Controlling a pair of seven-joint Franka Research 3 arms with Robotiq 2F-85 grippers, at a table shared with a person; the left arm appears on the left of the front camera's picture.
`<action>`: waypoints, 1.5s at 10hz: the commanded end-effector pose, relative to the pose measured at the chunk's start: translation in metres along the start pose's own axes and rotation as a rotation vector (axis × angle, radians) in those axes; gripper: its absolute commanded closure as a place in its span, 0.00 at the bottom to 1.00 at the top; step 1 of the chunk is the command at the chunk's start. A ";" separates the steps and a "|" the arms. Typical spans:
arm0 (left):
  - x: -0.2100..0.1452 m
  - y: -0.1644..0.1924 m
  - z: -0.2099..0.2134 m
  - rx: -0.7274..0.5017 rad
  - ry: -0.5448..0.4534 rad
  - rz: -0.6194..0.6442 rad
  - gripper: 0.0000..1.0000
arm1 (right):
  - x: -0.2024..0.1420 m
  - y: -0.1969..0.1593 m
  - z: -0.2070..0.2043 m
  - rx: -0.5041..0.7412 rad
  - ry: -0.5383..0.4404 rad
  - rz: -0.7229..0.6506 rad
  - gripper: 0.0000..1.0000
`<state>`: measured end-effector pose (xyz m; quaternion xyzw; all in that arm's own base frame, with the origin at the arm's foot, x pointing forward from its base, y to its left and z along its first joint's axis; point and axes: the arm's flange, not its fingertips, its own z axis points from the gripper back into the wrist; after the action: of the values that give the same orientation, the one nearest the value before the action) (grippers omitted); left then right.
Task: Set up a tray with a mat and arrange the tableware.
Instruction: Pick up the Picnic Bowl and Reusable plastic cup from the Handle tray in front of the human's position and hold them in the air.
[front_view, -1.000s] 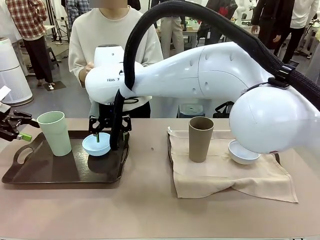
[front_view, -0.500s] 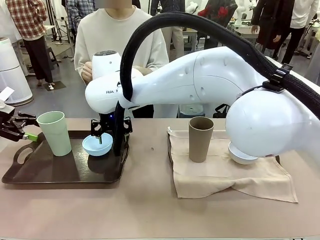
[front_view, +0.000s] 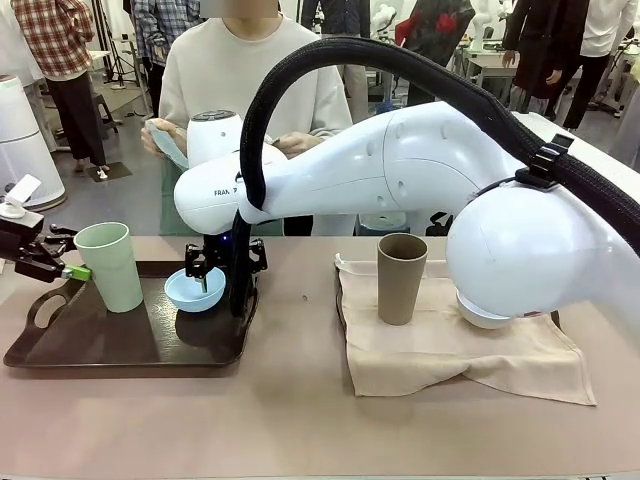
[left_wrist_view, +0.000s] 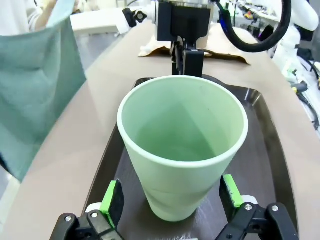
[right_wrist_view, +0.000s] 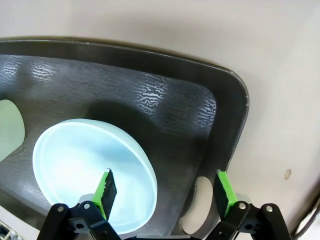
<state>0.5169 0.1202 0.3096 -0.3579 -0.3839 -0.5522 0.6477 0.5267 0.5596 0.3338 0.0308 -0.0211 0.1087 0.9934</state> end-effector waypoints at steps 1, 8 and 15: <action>0.002 -0.001 -0.017 0.005 0.004 0.005 0.00 | 0.008 0.005 0.000 -0.008 -0.037 -0.018 0.00; 0.001 -0.002 -0.049 -0.049 0.020 -0.022 0.00 | 0.011 0.009 0.000 0.001 -0.038 -0.006 0.00; 0.004 -0.004 -0.051 -0.048 0.002 -0.049 0.72 | 0.009 0.014 0.001 -0.025 -0.036 0.034 0.82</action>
<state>0.5214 0.0759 0.2895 -0.3726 -0.3631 -0.5754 0.6310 0.5246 0.5667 0.3353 0.0326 -0.0302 0.1171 0.9921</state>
